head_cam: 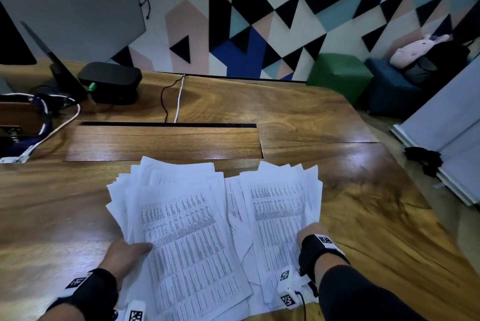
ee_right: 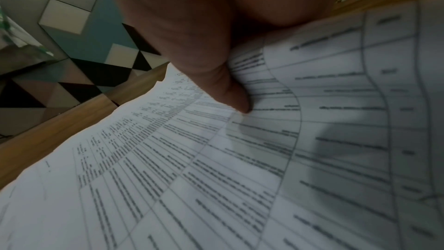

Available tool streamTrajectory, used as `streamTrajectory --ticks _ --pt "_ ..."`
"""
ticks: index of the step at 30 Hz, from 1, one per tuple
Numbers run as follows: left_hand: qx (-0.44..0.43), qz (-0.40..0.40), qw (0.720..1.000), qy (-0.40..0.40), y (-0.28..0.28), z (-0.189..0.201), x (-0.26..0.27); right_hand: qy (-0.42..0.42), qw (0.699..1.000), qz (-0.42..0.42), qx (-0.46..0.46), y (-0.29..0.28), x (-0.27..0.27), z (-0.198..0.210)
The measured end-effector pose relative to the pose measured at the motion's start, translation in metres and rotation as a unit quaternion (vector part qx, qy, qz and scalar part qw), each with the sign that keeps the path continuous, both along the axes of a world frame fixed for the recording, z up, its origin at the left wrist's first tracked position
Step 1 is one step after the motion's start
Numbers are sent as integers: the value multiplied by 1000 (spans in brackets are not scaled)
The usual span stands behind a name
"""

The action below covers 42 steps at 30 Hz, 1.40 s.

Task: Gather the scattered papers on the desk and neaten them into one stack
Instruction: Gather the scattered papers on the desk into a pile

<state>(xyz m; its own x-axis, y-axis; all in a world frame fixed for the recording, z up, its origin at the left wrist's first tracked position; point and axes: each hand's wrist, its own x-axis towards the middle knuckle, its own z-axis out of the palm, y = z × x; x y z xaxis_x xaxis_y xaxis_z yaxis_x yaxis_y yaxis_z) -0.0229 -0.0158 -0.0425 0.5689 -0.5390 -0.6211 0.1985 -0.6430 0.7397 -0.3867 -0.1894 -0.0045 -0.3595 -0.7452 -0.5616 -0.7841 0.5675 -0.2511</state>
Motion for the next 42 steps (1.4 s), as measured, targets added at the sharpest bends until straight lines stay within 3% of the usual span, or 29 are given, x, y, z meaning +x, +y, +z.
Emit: streamTrajectory --ticks 7,14,19,23,25,30,35,39,42 --pt "-14 3 1000 -18 0 10 -7 -40 997 -61 18 -2 7 -2" --pt "-12 -3 1000 -16 0 12 -6 -131 990 -52 4 4 11 1" --pt "-9 -1 1000 -12 0 12 -6 -75 997 -22 1 8 16 -3" --pt "-12 -3 1000 -11 0 13 -7 33 999 12 -7 19 21 -16" --pt "-14 0 1000 -13 1 14 -7 35 999 22 -16 14 18 -30" --pt "-14 6 1000 -7 0 13 -8 -64 997 -21 -22 10 15 -30" --pt "-18 8 1000 2 1 18 -9 -238 963 -96 -82 10 7 1" --pt "-25 20 999 18 0 22 -9 -327 930 -15 -170 7 14 55" --pt "-28 23 999 26 -1 23 -9 -449 868 40 -207 7 36 104"
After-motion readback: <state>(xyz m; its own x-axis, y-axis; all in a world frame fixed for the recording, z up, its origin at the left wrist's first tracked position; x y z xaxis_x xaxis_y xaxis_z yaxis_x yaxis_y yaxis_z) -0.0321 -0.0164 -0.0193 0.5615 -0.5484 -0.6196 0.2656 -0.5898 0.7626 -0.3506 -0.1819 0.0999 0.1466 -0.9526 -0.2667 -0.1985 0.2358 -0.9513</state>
